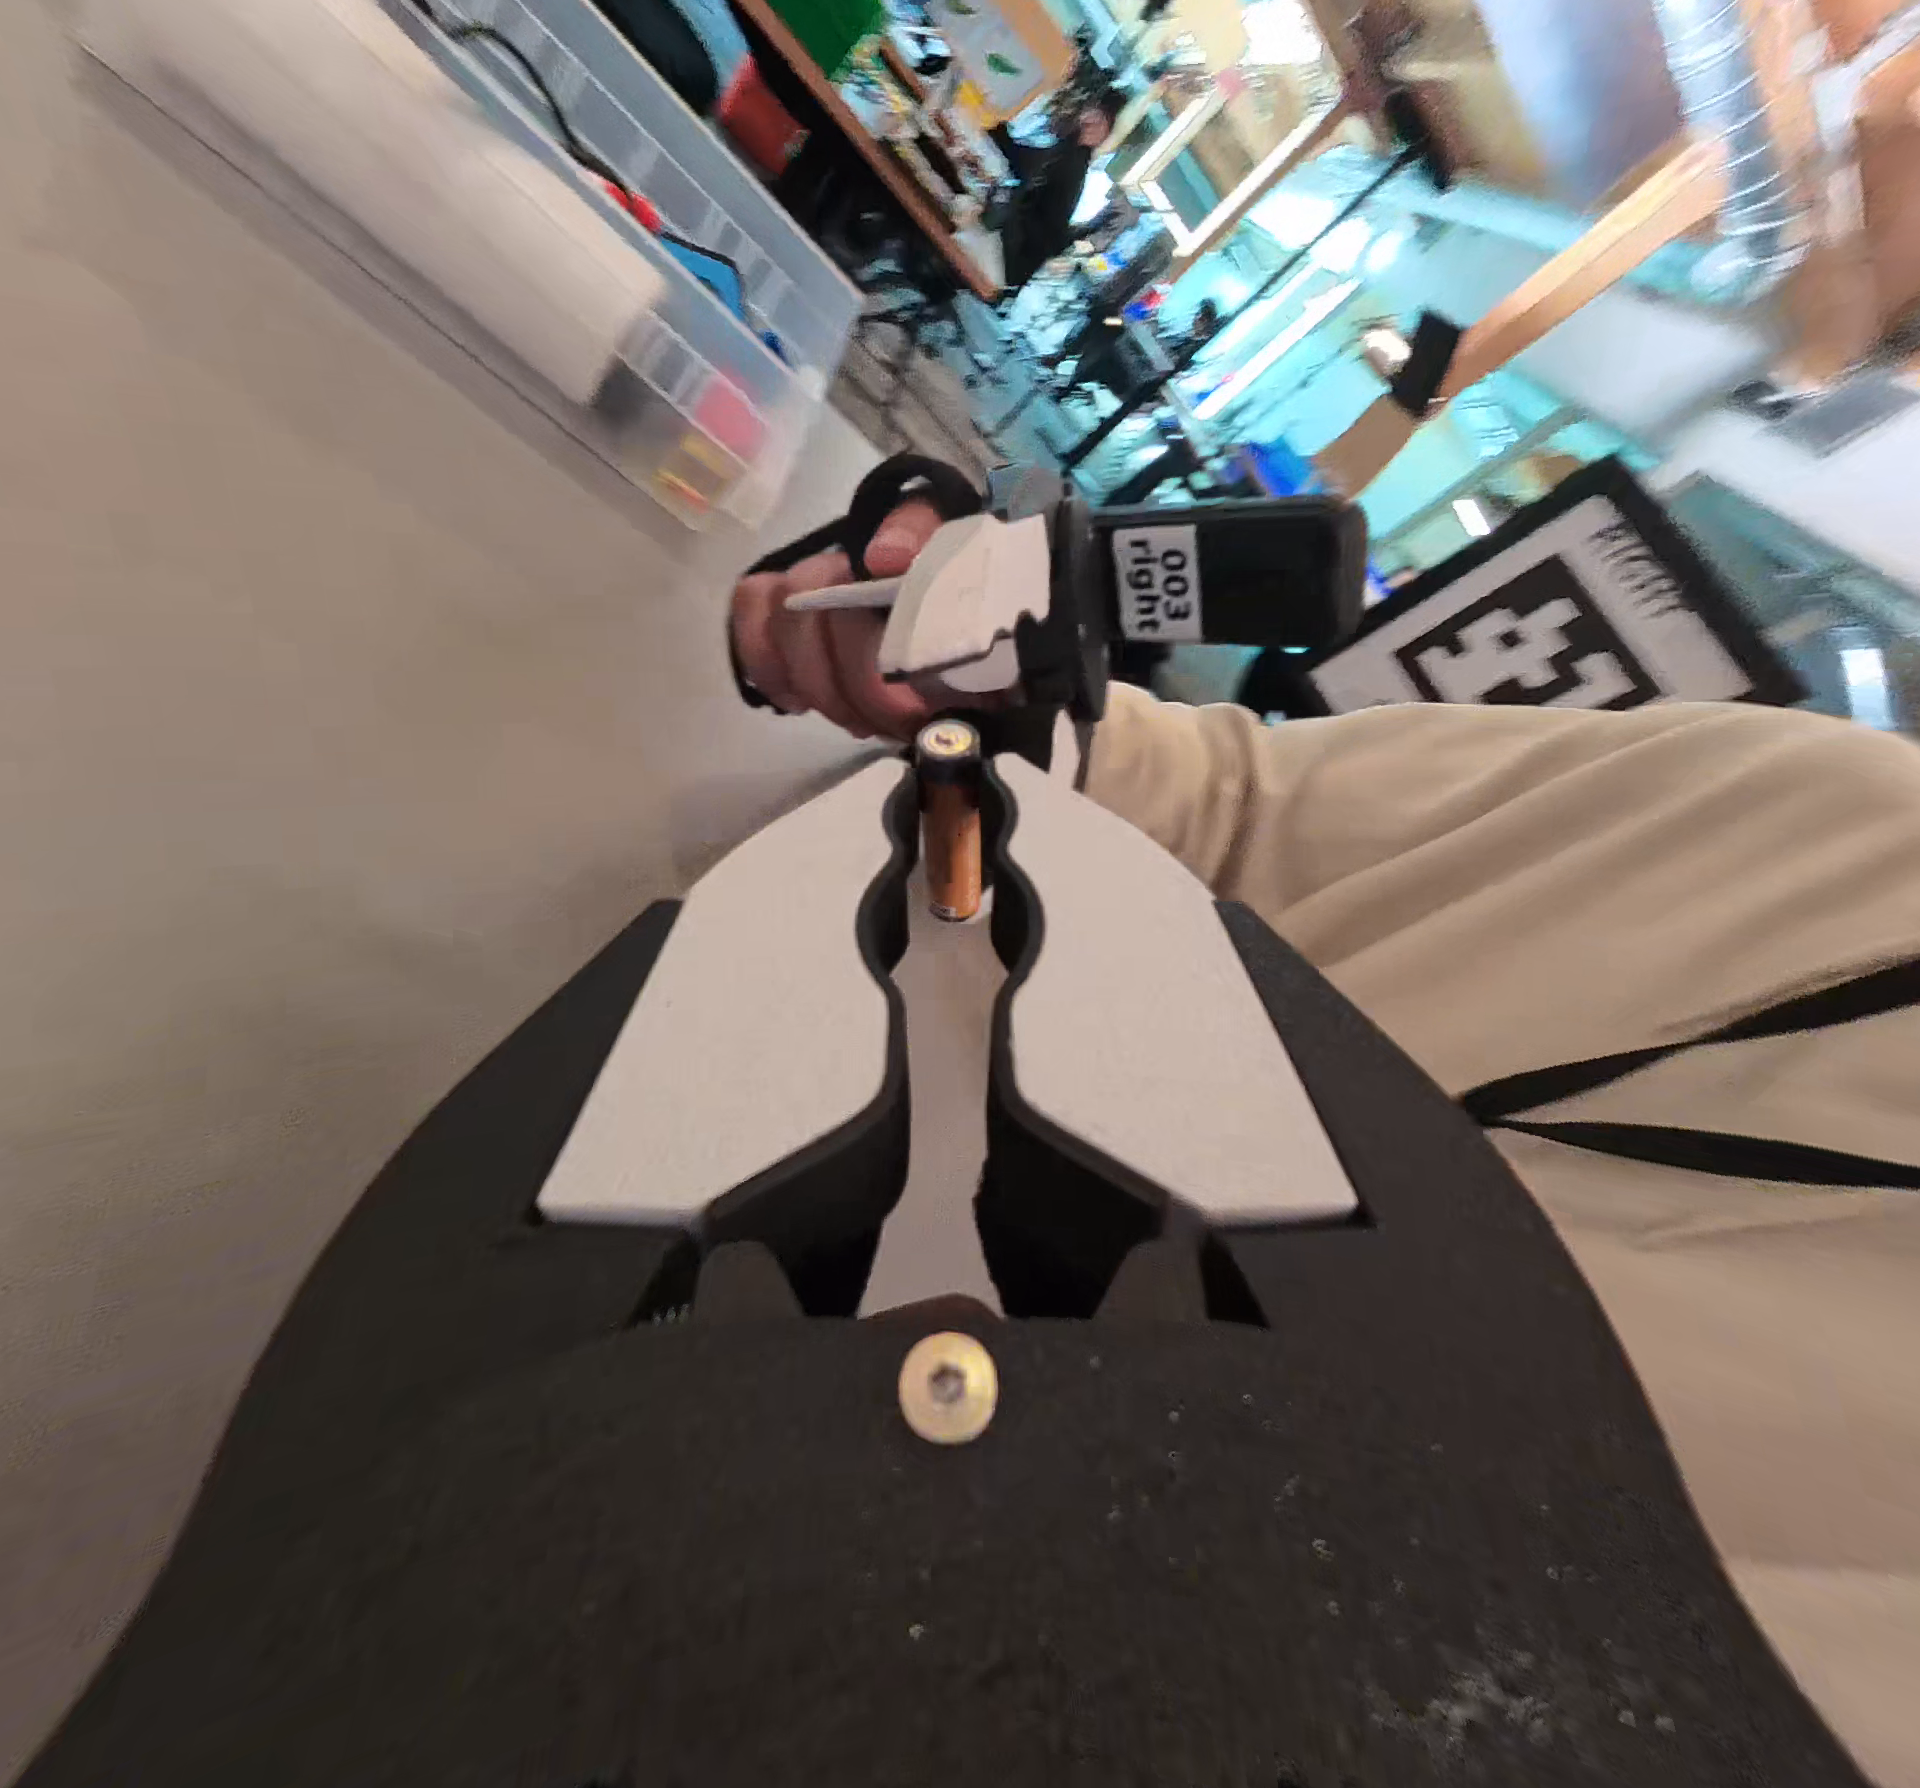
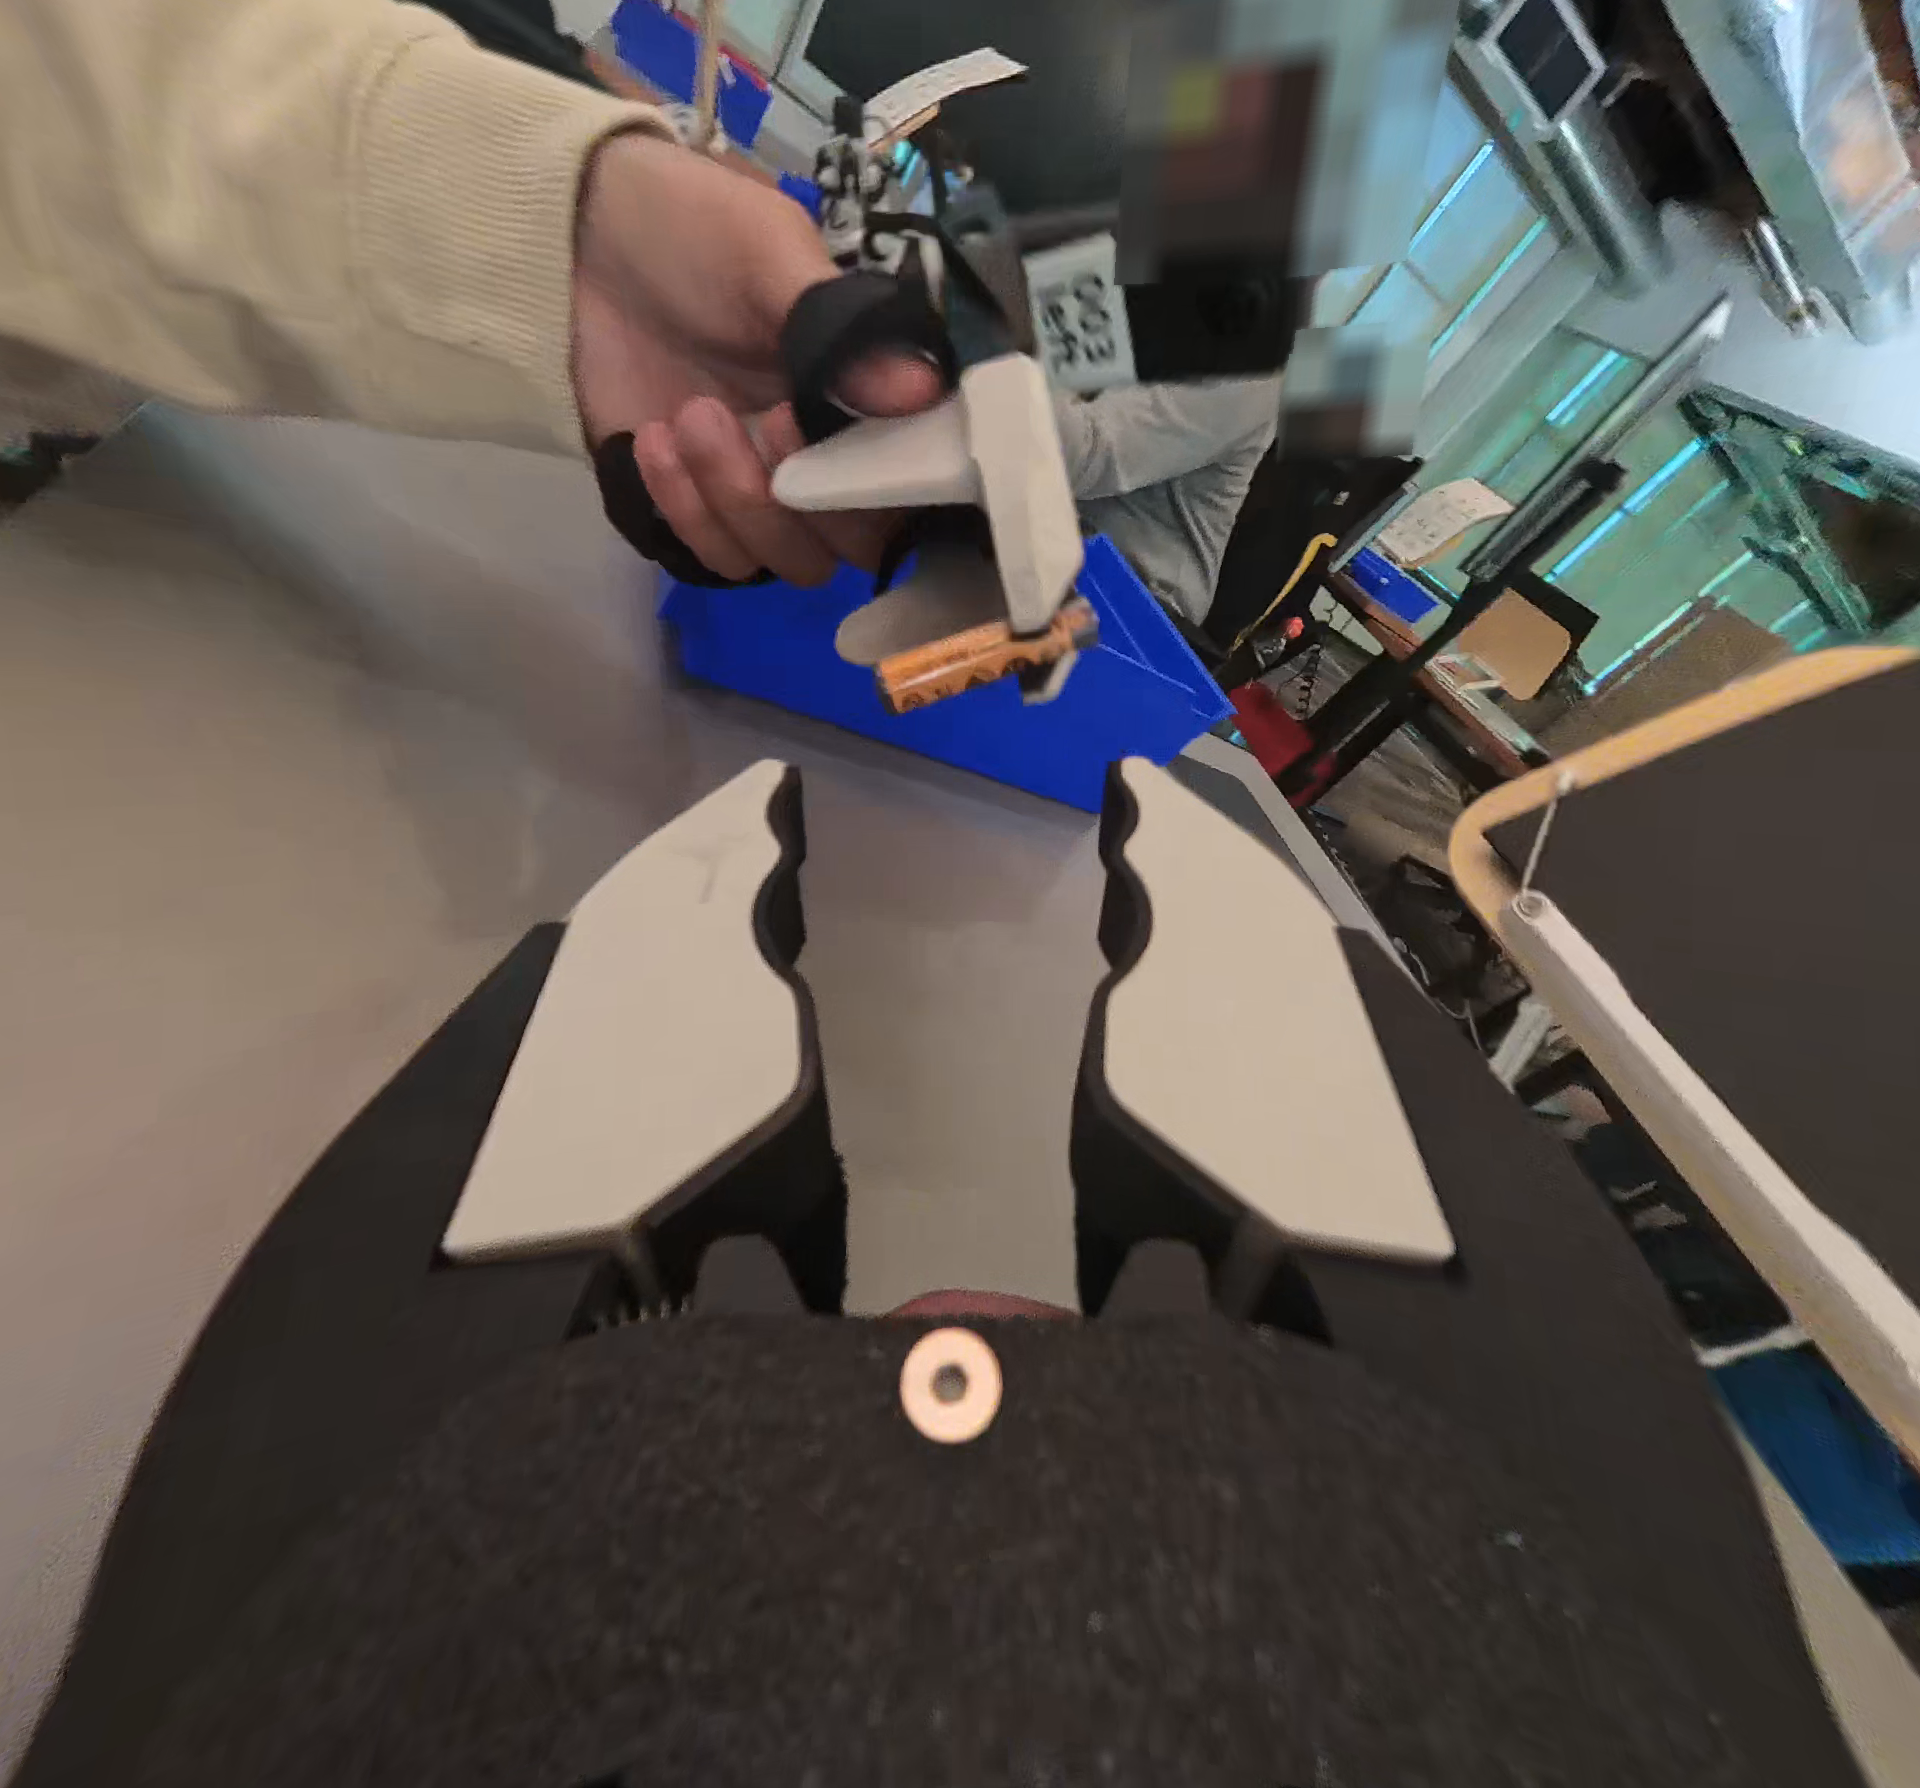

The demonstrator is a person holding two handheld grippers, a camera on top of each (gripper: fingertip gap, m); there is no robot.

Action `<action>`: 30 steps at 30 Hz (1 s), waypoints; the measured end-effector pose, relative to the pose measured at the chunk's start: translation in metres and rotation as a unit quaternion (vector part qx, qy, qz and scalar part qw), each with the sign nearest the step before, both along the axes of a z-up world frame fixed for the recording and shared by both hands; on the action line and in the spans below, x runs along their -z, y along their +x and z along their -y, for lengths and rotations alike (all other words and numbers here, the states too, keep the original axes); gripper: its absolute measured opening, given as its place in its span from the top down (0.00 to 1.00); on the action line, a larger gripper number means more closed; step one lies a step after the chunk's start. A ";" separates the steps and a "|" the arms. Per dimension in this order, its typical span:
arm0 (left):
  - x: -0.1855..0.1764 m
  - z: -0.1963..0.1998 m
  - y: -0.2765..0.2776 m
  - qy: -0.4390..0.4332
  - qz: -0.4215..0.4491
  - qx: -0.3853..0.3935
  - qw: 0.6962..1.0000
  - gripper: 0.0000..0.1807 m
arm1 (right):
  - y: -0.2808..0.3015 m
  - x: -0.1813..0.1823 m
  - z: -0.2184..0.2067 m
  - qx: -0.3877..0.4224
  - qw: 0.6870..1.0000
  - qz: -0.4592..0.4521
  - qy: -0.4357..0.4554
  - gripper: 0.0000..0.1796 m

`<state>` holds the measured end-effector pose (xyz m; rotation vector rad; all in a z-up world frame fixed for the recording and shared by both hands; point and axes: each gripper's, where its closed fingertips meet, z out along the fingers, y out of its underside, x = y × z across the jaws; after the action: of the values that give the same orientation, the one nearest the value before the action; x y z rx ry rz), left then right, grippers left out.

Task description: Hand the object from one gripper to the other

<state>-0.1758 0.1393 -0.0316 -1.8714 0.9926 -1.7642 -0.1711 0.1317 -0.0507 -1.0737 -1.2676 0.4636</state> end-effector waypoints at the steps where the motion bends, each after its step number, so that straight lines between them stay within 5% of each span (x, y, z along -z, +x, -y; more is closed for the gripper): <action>1: 0.000 0.004 0.001 -0.016 0.013 0.016 1.000 0.95 | -0.004 0.000 0.005 -0.007 1.000 0.008 0.001 0.69; 10: 0.012 0.032 0.006 -0.046 0.013 0.102 0.994 0.95 | -0.017 -0.003 0.016 -0.027 1.000 0.010 0.013 0.68; 17: 0.021 0.029 0.007 -0.063 0.005 0.097 0.993 0.95 | -0.018 0.011 0.017 -0.031 0.998 0.059 0.019 0.74; 21: 0.026 -0.002 -0.005 0.042 -0.047 -0.026 0.998 0.84 | -0.010 0.014 0.000 0.016 0.997 0.070 0.016 0.74; 25: 0.039 -0.020 -0.034 0.199 -0.098 -0.196 0.955 0.75 | 0.005 0.021 -0.018 0.063 0.995 0.075 -0.016 0.74; 28: 0.059 0.000 -0.044 0.187 -0.077 -0.272 0.941 0.77 | 0.016 0.028 -0.028 0.086 0.992 0.085 -0.027 0.74; 30: 0.073 0.016 -0.041 0.124 -0.087 -0.250 0.956 0.75 | 0.018 0.029 -0.030 0.079 0.993 0.080 -0.033 0.74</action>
<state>-0.2172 0.1232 -0.1042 -1.9210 0.6752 -1.1453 -0.1530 0.1613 -0.0794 -1.2779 -1.3026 0.3045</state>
